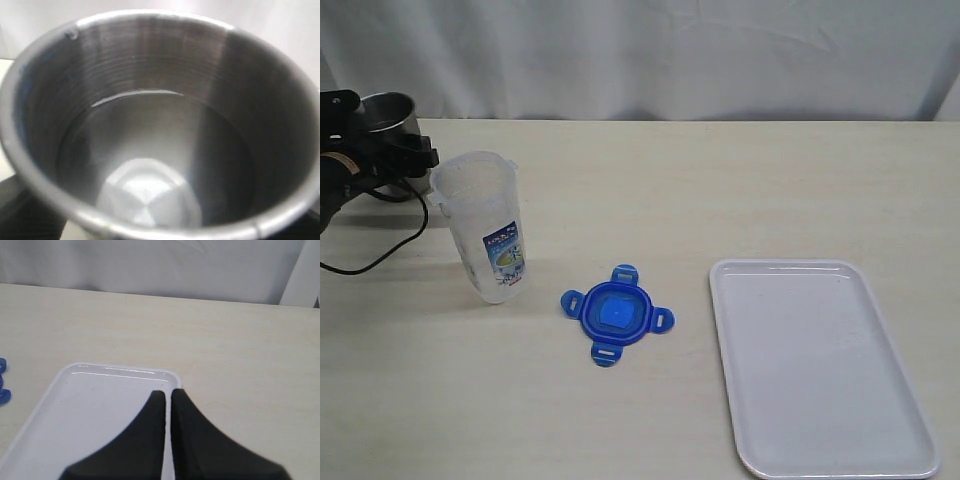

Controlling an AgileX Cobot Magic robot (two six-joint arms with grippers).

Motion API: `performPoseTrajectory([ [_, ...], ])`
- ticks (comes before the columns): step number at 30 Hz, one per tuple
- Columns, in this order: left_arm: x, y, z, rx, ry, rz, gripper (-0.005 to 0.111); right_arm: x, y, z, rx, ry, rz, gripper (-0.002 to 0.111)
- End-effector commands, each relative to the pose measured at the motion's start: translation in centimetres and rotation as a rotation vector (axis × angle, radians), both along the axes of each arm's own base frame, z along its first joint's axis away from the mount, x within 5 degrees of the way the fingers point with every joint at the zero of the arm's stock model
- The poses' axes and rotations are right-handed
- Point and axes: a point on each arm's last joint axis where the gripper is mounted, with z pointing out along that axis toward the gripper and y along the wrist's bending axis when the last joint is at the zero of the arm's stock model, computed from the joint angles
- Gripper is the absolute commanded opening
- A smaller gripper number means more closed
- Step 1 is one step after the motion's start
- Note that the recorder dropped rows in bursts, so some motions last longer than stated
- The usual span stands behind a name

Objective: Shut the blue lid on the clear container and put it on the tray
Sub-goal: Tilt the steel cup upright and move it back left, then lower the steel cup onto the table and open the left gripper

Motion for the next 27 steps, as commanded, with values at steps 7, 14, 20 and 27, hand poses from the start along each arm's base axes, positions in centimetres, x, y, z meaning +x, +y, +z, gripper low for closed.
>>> performPoseTrajectory([
  [7, 0.5, -0.2, 1.4, 0.001, -0.093, -0.026, 0.076, 0.0, 0.0, 0.0, -0.005, -0.005, 0.002, 0.004],
  [14, 0.5, -0.5, 1.4, 0.022, -0.089, -0.062, 0.076, 0.0, 0.0, 0.0, -0.005, -0.005, 0.002, 0.004],
  [20, 0.4, -0.5, 1.2, 0.000, -0.071, -0.051, 0.076, 0.0, 0.0, 0.0, -0.005, -0.005, 0.002, 0.004],
  [27, 0.3, -0.7, -1.5, -0.004, -0.058, -0.075, 0.076, 0.0, 0.0, 0.0, -0.005, -0.005, 0.002, 0.004],
])
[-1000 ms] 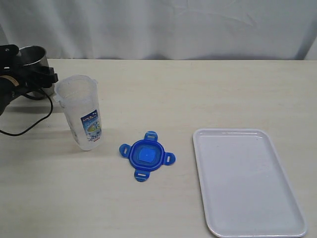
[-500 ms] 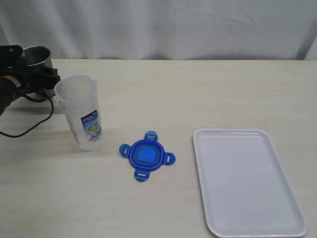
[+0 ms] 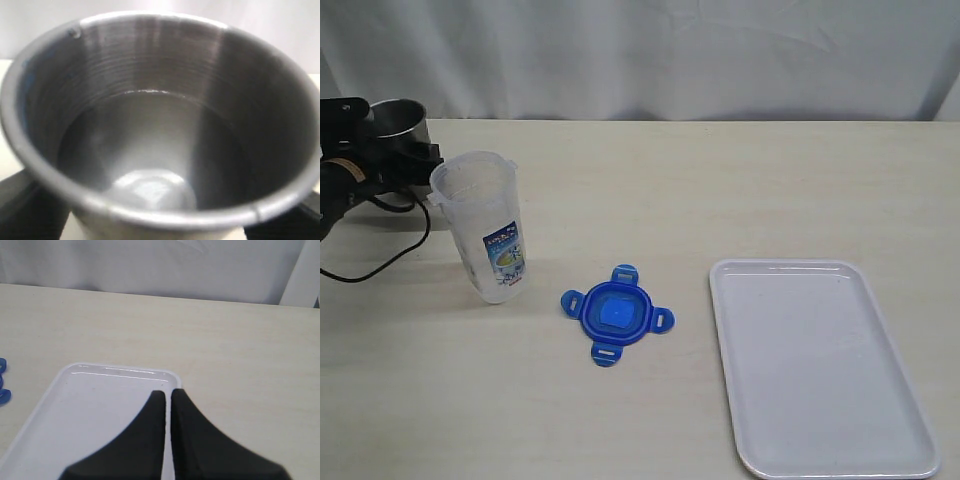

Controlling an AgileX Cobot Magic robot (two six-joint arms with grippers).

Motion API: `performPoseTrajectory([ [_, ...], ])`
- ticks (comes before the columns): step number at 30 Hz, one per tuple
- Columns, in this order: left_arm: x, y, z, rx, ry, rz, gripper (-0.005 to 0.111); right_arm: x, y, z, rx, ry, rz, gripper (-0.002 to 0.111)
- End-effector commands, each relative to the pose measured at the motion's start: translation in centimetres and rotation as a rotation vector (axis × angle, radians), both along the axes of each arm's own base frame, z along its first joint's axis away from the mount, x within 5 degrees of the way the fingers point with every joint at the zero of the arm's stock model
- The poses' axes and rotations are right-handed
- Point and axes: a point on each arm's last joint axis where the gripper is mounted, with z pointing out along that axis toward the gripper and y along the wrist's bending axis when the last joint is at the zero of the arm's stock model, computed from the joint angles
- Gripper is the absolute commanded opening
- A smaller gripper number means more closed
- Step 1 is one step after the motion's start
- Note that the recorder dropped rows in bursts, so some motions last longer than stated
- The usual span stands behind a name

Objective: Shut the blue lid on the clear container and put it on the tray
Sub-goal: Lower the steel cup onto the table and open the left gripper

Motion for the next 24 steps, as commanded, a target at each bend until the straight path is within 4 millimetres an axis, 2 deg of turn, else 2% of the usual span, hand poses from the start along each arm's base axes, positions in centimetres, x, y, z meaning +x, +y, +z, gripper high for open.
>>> performPoseTrajectory([
  [1, 0.41, -0.23, -0.56, -0.020, -0.069, -0.016, 0.076, -0.03, 0.00, -0.01, -0.005, -0.005, 0.002, 0.004],
  [15, 0.47, -0.29, -0.31, -0.018, -0.091, -0.024, 0.076, -0.03, 0.00, -0.01, -0.005, -0.005, 0.002, 0.004],
  [18, 0.46, -0.28, -0.33, -0.017, -0.088, -0.024, 0.085, -0.03, 0.00, -0.01, -0.005, -0.005, 0.002, 0.004],
  [21, 0.46, -0.28, -0.33, -0.017, -0.088, -0.024, 0.103, -0.03, 0.00, -0.01, -0.005, -0.005, 0.002, 0.004],
  [24, 0.46, -0.27, -0.33, -0.018, -0.088, -0.022, 0.105, -0.03, 0.00, -0.01, -0.005, -0.005, 0.002, 0.004],
])
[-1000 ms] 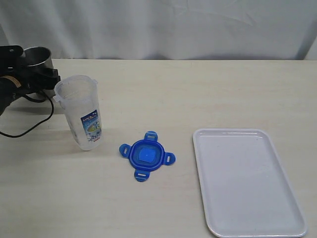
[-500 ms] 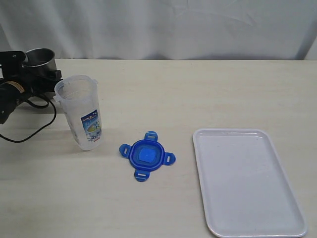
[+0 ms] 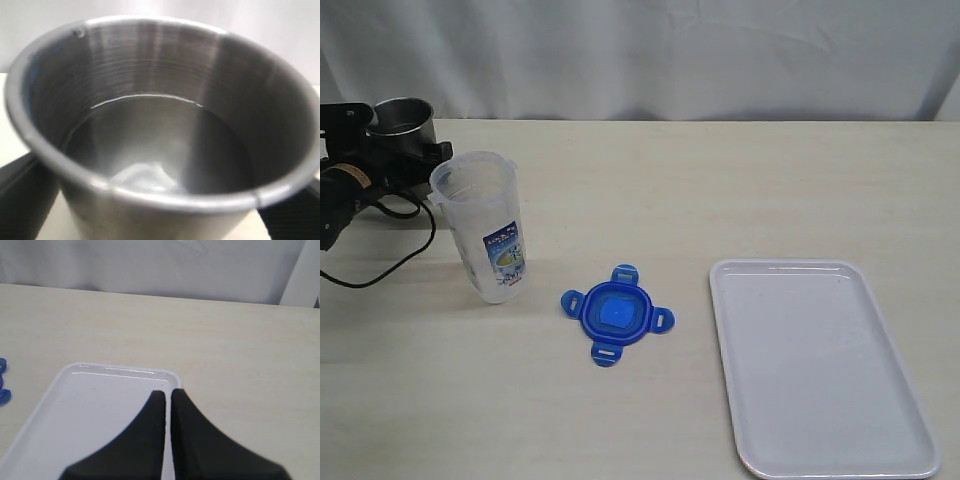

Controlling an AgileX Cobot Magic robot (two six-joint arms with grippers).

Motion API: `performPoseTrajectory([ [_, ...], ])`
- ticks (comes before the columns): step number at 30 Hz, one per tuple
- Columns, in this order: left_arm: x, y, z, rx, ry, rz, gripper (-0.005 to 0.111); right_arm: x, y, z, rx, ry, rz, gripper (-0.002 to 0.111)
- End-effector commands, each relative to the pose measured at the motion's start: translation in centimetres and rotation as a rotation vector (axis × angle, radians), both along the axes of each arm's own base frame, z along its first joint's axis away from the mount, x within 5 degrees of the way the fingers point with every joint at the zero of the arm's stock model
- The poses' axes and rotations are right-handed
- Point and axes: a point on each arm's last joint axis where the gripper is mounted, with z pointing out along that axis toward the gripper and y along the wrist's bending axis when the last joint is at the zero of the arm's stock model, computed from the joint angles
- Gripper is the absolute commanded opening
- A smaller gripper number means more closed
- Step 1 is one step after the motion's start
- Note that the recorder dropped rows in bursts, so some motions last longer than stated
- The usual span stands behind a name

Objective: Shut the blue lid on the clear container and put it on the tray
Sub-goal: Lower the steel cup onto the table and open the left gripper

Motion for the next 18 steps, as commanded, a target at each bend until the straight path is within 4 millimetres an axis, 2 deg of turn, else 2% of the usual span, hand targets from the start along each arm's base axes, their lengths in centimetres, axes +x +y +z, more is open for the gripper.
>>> performPoseTrajectory([
  [1, 0.25, -0.05, 0.44, -0.009, -0.028, 0.001, 0.105, -0.03, 0.00, -0.01, -0.005, -0.005, 0.002, 0.004],
  [13, 0.01, -0.04, -0.17, 0.018, 0.048, -0.009, 0.105, -0.03, 0.00, -0.01, -0.005, -0.005, 0.002, 0.004],
  [18, -0.72, 0.03, -0.03, 0.033, 0.110, -0.005, 0.105, -0.03, 0.00, -0.01, -0.005, -0.005, 0.002, 0.004],
])
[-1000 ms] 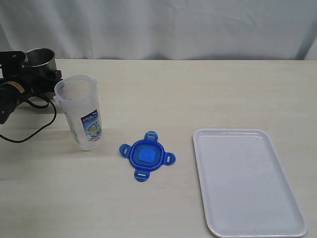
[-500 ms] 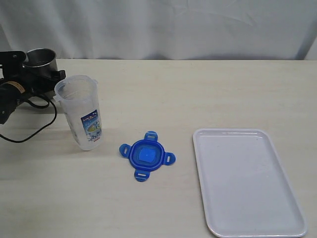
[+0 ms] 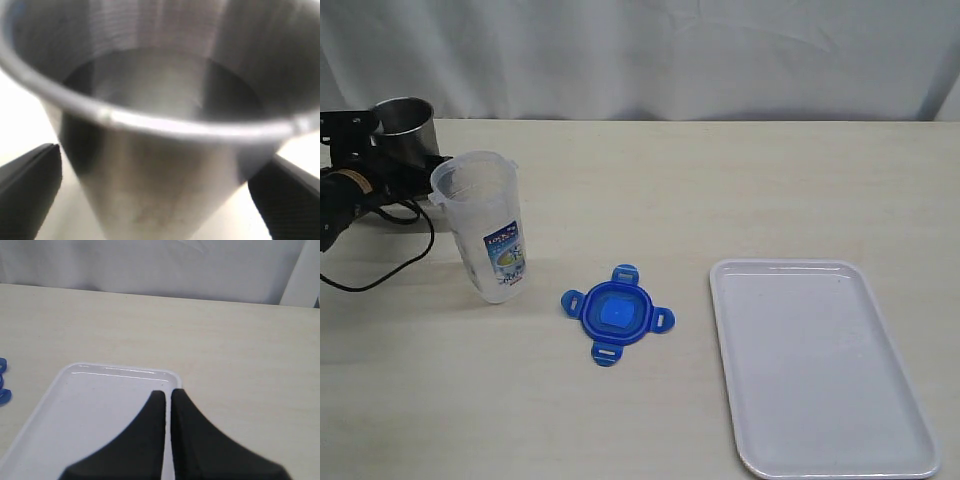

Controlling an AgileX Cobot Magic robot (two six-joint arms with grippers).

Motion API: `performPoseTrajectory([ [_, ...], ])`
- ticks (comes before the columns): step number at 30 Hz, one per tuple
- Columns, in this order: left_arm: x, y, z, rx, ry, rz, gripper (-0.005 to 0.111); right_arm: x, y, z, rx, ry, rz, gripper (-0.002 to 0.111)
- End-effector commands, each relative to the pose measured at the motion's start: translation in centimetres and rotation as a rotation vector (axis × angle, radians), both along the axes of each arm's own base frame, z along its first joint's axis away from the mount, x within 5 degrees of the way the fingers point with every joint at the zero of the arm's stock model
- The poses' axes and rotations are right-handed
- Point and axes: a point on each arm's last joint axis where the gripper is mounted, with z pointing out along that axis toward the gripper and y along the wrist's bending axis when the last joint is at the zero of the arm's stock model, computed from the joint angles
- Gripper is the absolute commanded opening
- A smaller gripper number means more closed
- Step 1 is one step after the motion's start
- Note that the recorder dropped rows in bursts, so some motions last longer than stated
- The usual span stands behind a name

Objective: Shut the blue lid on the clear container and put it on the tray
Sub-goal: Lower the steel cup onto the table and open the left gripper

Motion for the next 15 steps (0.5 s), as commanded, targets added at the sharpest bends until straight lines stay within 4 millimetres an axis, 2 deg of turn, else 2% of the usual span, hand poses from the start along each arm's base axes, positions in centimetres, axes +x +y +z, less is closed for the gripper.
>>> performPoseTrajectory([
  [1, -0.6, 0.0, 0.9, 0.002, 0.007, 0.003, 0.105, 0.0, 0.0, 0.0, -0.005, -0.005, 0.002, 0.004],
  [10, -5.2, 0.7, 2.7, 0.013, 0.006, 0.023, 0.105, 0.0, 0.0, 0.0, -0.005, -0.005, 0.002, 0.004],
  [15, -7.5, 1.4, 4.9, 0.016, -0.003, 0.050, 0.105, 0.0, 0.0, 0.0, -0.005, -0.005, 0.002, 0.004],
])
